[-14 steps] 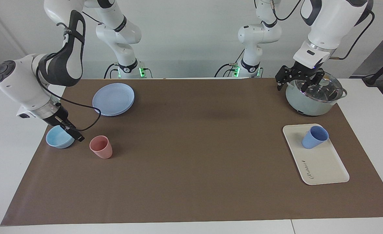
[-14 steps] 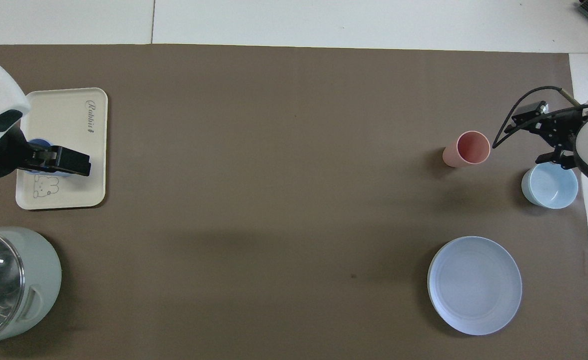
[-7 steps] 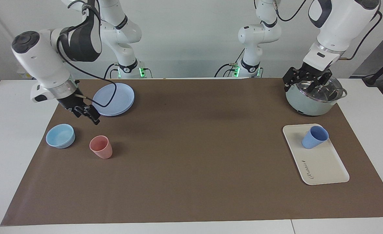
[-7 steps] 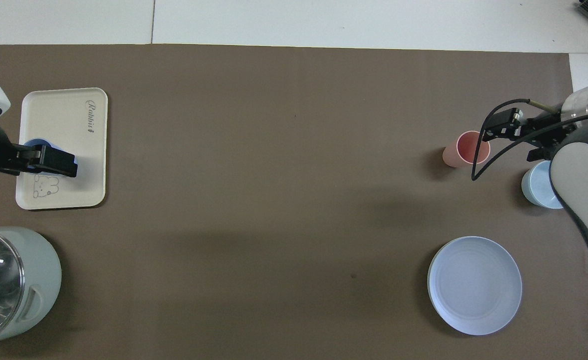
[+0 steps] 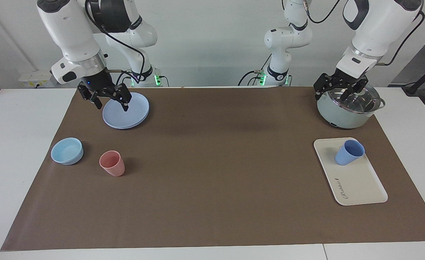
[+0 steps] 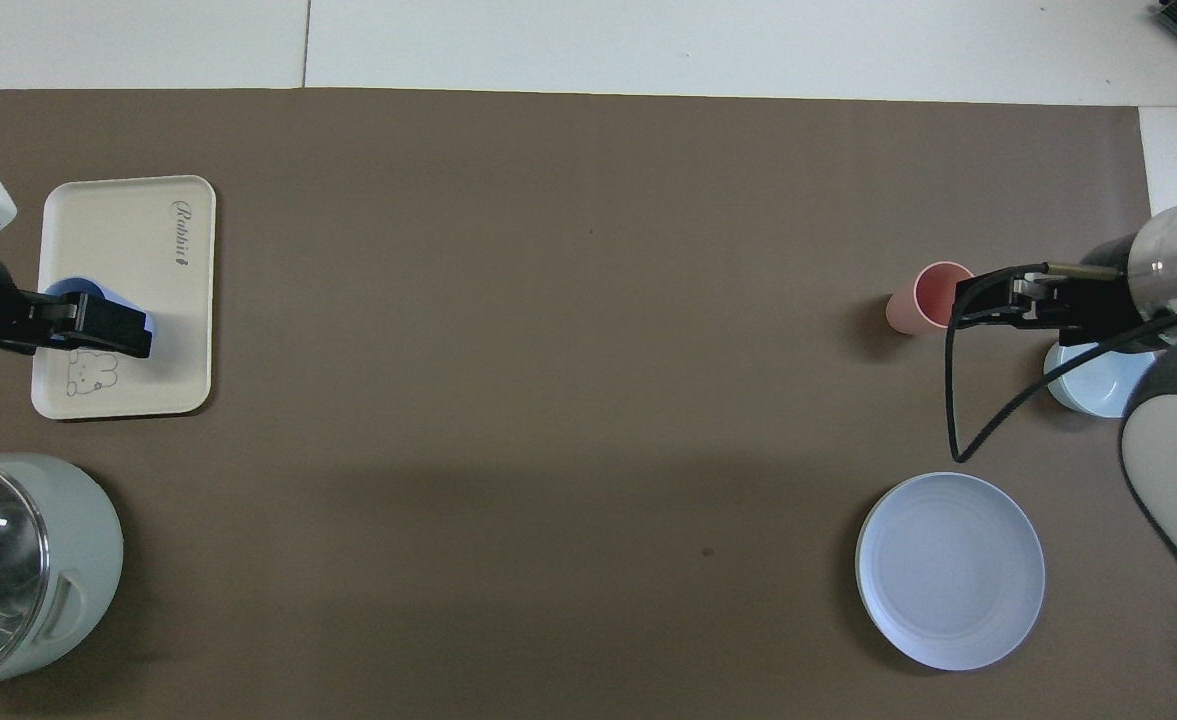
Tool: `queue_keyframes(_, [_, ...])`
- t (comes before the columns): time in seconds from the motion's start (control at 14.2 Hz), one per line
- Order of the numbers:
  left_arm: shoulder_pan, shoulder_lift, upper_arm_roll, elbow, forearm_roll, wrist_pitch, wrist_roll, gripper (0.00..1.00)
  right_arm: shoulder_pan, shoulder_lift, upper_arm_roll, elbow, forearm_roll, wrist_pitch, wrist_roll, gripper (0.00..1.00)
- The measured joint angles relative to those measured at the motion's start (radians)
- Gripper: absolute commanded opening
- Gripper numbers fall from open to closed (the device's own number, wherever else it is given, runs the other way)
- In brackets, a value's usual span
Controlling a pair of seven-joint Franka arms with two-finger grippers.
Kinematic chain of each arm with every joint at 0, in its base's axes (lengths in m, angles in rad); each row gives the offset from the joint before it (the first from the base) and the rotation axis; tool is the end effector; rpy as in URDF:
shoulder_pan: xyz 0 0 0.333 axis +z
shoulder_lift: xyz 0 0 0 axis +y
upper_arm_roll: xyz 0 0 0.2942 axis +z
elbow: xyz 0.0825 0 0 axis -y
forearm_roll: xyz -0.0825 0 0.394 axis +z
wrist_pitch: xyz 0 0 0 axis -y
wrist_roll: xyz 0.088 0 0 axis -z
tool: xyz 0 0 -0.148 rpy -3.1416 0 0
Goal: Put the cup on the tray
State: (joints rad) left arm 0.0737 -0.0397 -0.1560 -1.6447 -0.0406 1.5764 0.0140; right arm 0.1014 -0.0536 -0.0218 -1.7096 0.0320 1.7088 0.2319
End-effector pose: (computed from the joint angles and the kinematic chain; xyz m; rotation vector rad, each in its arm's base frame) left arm 0.5487 -0.0525 0.5486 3.1043 -0.1480 -0.0470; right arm 0.5598 0.0488 0.5368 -3.0906 0.2413 -0.0729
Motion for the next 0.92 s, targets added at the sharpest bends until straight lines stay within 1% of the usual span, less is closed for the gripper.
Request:
queue_keyframes(0.21, [0.013, 0.0, 0.003, 0.0, 0.0, 0.0, 0.0, 1.0, 0.0, -0.029, 0.0, 0.0, -0.03, -0.003, -0.022, 1.0])
queue_keyframes(0.49, [0.022, 0.0, 0.002, 0.0, 0.0, 0.001, -0.007, 1.0, -0.001, -0.029, -0.001, 0.023, -0.043, -0.01, -0.065, 1.0])
queue_keyframes(0.63, [0.022, 0.0, -0.001, 0.0, 0.0, -0.001, -0.042, 1.0, -0.001, -0.009, -0.001, 0.081, -0.043, -0.061, -0.067, 1.0])
queue_keyframes(0.78, [0.022, -0.001, 0.0, 0.0, 0.0, -0.005, -0.055, 1.0, -0.001, 0.022, -0.001, 0.137, -0.043, -0.086, -0.067, 1.0])
queue_keyframes(0.92, [0.022, -0.001, 0.0, 0.001, 0.001, -0.007, -0.056, 1.0, -0.001, 0.038, -0.001, 0.149, -0.043, -0.091, -0.067, 1.0])
